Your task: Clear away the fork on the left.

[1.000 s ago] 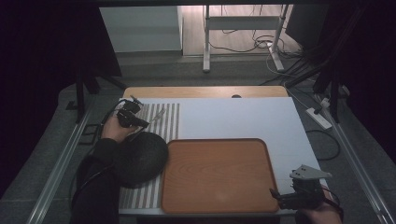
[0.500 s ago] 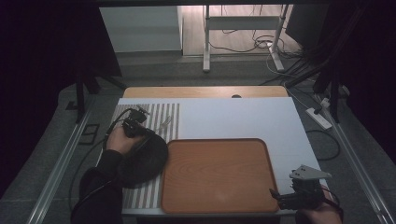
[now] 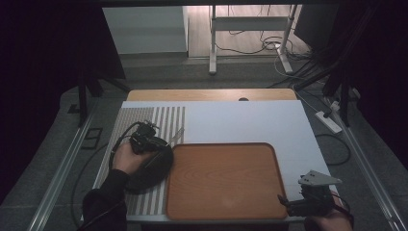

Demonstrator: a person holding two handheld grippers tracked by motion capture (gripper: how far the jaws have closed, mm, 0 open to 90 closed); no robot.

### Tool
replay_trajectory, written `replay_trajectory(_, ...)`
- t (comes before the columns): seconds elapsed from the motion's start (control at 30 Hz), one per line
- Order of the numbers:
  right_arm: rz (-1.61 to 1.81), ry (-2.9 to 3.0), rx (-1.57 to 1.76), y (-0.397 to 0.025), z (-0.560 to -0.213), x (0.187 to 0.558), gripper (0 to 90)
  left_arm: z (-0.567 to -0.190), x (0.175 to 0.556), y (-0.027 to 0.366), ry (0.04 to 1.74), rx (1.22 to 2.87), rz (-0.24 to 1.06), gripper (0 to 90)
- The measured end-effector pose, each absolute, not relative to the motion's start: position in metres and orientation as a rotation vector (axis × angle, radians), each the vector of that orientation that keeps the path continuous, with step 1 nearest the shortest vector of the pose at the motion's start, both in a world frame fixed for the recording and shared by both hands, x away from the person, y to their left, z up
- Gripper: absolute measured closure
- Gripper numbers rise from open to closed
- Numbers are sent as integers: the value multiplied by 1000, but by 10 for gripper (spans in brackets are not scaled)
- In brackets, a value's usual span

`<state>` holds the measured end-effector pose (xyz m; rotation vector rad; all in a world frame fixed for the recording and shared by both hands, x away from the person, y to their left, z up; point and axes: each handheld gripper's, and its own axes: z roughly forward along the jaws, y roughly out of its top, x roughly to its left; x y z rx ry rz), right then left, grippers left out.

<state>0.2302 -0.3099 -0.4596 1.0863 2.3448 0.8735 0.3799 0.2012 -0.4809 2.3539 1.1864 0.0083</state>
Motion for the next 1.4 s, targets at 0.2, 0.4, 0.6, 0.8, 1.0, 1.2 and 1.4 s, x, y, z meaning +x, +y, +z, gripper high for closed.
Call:
replay_trajectory(0.2, 876, 2347, 1082, -310, -459, 230, 0, -483, 360, 182, 1187, 2385, -7, 846)
replay_trajectory(0.4, 878, 2349, 1080, -310, -459, 230, 0, -484, 347, 171, 1186, 2387, -22, 846)
replay_trajectory(0.6, 878, 2350, 1079, -310, -459, 230, 0, -484, 334, 160, 1196, 2383, -39, 845)
replay_trajectory(0.8, 879, 2350, 1077, -310, -459, 230, 0, -487, 326, 149, 1191, 2381, -74, 846)
replay_trajectory(1.0, 878, 2353, 1076, -310, -459, 231, 0, -489, 319, 139, 1192, 2381, -73, 845)
replay_trajectory(1.2, 876, 2353, 1076, -309, -460, 231, 0, -492, 313, 126, 1186, 2392, -84, 846)
replay_trajectory(1.4, 877, 2354, 1075, -309, -460, 231, 0, -498, 305, 113, 1179, 2416, -74, 845)
